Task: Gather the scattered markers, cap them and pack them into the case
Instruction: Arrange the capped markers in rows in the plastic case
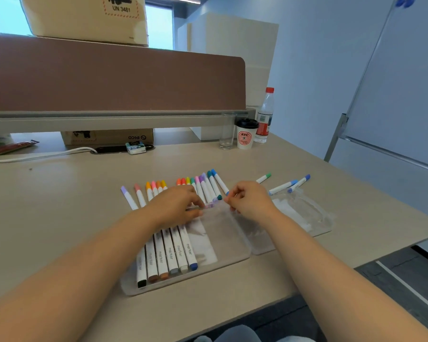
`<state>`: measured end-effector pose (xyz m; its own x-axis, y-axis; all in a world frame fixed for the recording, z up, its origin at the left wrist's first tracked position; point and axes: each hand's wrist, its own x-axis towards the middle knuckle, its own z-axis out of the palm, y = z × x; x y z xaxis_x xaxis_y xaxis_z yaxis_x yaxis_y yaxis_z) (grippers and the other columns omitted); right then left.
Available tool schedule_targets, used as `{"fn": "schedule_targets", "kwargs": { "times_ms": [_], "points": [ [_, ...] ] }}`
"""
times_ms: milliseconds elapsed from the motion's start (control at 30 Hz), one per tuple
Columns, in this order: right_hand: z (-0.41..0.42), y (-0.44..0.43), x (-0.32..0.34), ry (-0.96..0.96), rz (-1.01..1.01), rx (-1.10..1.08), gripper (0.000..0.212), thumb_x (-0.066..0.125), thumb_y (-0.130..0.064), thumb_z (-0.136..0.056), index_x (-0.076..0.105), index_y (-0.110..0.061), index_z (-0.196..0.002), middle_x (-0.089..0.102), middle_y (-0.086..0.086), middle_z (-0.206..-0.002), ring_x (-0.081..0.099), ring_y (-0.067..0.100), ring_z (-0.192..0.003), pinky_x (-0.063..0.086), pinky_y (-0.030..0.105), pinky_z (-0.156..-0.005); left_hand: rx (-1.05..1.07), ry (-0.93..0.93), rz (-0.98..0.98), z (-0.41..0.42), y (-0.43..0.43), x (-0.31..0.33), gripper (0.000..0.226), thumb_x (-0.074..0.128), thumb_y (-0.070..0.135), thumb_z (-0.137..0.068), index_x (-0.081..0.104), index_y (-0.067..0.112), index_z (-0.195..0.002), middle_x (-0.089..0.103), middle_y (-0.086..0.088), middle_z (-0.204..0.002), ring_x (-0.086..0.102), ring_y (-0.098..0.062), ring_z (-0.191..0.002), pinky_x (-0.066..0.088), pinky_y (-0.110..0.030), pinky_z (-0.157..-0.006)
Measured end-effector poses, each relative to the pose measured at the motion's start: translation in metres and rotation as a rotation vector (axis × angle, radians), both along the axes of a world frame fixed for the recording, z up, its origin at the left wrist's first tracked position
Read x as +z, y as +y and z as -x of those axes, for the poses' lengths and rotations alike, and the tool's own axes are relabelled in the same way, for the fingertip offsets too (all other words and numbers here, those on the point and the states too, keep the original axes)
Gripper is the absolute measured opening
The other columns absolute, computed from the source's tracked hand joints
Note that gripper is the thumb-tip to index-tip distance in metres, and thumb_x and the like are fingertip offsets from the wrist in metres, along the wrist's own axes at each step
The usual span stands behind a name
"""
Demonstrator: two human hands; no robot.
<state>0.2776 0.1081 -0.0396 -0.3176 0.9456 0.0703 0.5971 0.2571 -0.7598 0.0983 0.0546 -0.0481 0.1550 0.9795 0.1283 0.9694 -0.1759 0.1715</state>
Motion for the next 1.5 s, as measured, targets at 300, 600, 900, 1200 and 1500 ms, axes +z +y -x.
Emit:
{"fn": "schedule_targets", "kwargs": {
  "times_ms": [300, 600, 900, 1200, 1500],
  "points": [
    [-0.073, 0.086, -0.012, -0.417, -0.026, -0.361, 0.042, 0.038, -0.01, -0.093, 0.047, -0.021, -0.132, 0.051, 0.017, -0.132, 0.051, 0.034, -0.115, 0.043, 0.038, -0.093, -0.073, 0.004, -0.019, -0.022, 0.037, -0.01, 0.028, 0.052, 0.032, -0.093, 0.063, 0.028, -0.118, 0.056, 0.008, -0.116, 0.05, -0.008, -0.102, 0.04, -0.018, -0.08],
    [-0.079, 0.1, -0.023, -0.557, -0.071, -0.327, 0.033, 0.034, -0.003, -0.091, 0.042, -0.007, -0.123, 0.057, 0.017, -0.111, 0.055, 0.035, -0.101, 0.042, 0.035, -0.081, -0.066, -0.093, -0.041, -0.016, 0.042, -0.019, 0.026, 0.054, 0.023, -0.092, 0.066, 0.028, -0.114, 0.057, 0.01, -0.114, 0.051, -0.008, -0.103, 0.041, -0.018, -0.085],
    [-0.068, 0.102, -0.009, -0.676, -0.09, -0.271, 0.036, 0.043, -0.005, -0.091, 0.037, -0.007, -0.126, 0.054, 0.014, -0.109, 0.053, 0.03, -0.09, 0.04, 0.034, -0.071, -0.072, -0.153, -0.053, -0.014, 0.038, -0.02, 0.023, 0.058, 0.021, -0.09, 0.068, 0.025, -0.111, 0.06, 0.009, -0.111, 0.053, -0.008, -0.101, 0.044, -0.019, -0.087],
    [-0.064, 0.094, -0.006, -0.452, -0.354, -0.363, 0.027, 0.045, -0.005, -0.09, 0.049, -0.011, -0.116, 0.053, 0.011, -0.089, 0.046, 0.025, -0.075, 0.039, 0.032, -0.062, -0.068, -0.166, -0.05, -0.014, 0.037, -0.02, 0.024, 0.057, 0.018, -0.091, 0.069, 0.025, -0.11, 0.06, 0.007, -0.112, 0.054, -0.009, -0.101, 0.045, -0.022, -0.089],
    [-0.053, 0.042, 0.003, -0.006, -0.935, -0.306, 0.021, 0.059, 0.003, -0.082, 0.066, -0.004, -0.1, 0.067, 0.011, -0.091, 0.059, 0.029, -0.08, 0.048, 0.034, -0.062, -0.048, -0.128, 0.024, -0.017, 0.031, -0.006, 0.026, 0.056, 0.023, -0.091, 0.065, 0.022, -0.116, 0.062, 0.005, -0.117, 0.055, -0.008, -0.102, 0.042, -0.019, -0.089]
  ]
}}
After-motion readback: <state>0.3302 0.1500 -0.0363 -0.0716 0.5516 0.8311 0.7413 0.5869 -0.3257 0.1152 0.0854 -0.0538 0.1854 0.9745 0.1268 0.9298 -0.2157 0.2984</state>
